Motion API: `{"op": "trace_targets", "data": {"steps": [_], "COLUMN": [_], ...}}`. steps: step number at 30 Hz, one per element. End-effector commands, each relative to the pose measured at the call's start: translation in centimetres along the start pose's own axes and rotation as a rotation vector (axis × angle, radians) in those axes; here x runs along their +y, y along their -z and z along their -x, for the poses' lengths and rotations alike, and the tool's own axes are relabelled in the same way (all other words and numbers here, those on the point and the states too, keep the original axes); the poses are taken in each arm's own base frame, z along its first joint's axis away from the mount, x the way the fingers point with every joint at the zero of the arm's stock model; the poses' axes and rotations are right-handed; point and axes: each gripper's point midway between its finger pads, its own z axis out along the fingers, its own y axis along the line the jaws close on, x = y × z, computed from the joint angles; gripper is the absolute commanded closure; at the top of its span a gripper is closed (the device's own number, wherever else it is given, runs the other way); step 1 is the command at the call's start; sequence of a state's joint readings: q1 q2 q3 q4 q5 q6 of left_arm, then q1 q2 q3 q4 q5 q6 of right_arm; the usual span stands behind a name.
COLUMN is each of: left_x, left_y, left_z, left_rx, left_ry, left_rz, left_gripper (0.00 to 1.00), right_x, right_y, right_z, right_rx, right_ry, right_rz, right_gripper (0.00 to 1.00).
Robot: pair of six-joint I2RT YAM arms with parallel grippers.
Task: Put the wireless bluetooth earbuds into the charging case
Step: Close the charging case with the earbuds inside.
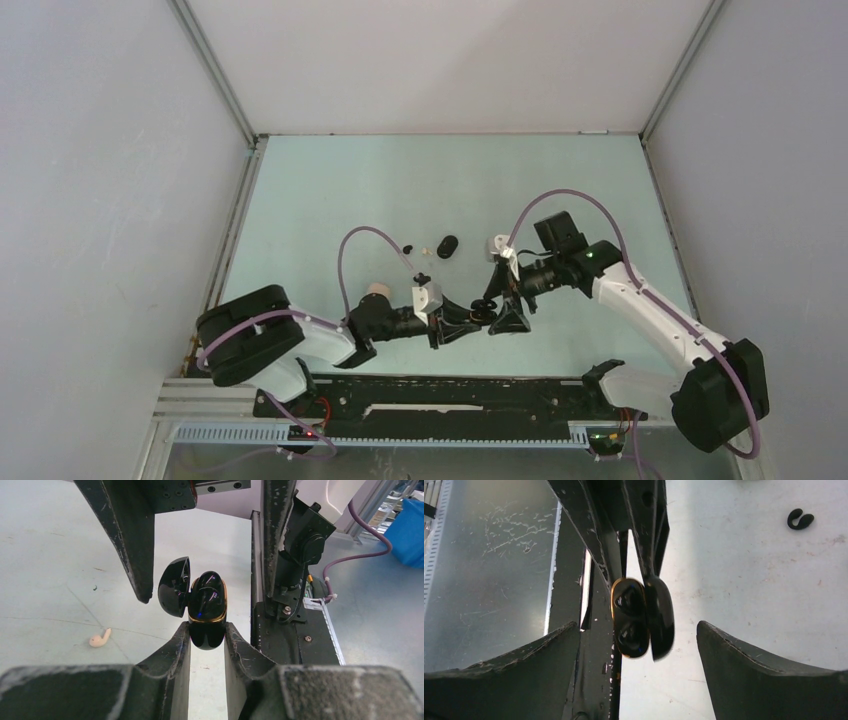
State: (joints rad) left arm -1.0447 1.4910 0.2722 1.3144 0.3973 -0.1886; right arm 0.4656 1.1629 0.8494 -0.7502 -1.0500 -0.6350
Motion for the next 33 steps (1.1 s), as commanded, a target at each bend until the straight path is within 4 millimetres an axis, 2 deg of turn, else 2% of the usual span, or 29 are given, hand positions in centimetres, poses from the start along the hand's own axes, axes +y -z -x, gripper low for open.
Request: {"op": "trace_targets", "data": {"steps": [1,4,6,10,12,14,20,22,27,33], "left_x": [-0.6,0.0,0.5,1.6,2.0,2.4,0.9,0.2,-0.5,0.5], "left_y": [-1.3,-1.6,-1.7,-1.7,-1.5,-1.5,-2.5,-2.7,-2.8,-2.7], "left_z": [1.2,0.8,0.6,0.1,-0.1,-0.4,-0.2,0.0,0.2,-0.2], "left_rx": [-0.038,-0.032,-0.024,-0.008,-0.006,-0.001,-0.006,-0.012,-0.006,0.005], "left_ry": [0.025,0.057,0.074,0.087,0.088,0.094,0.107,0.098,0.078,0.069], "left_rz": [-0.043,-0.010,0.017,0.076,0.097,0.111,0.016,-0.011,-0.039,0.019], "left_gripper": [1.00,1.00,1.00,1.00,1.00,1.00,1.00,1.00,1.00,1.00], "right_x": [0.1,0.7,1.1,2.0,1.8,1.7,-1.7,-2.1,-1.5,-0.2], "right_y": [-0.8,-1.0,-0.2,3.9,5.7,6.0,5.3,4.5,2.2,0.9], "right_z": [1.1,1.3,1.9,3.5,3.3,2.5,1.1,0.5,-0.4,-0.8], "right_rx": [-0.006,0.010,0.003,-0.074,-0.098,-0.117,-0.073,-0.039,0.024,0.039], "right_ry": [0.068,0.108,0.141,0.187,0.173,0.167,0.155,0.148,0.162,0.176], "right_rz": [0.010,-0.003,-0.043,-0.177,-0.248,-0.266,-0.332,-0.313,-0.239,-0.161], "right_gripper": [0.11,0.12,0.13,0.12,0.12,0.13,0.08,0.06,0.05,0.06]}}
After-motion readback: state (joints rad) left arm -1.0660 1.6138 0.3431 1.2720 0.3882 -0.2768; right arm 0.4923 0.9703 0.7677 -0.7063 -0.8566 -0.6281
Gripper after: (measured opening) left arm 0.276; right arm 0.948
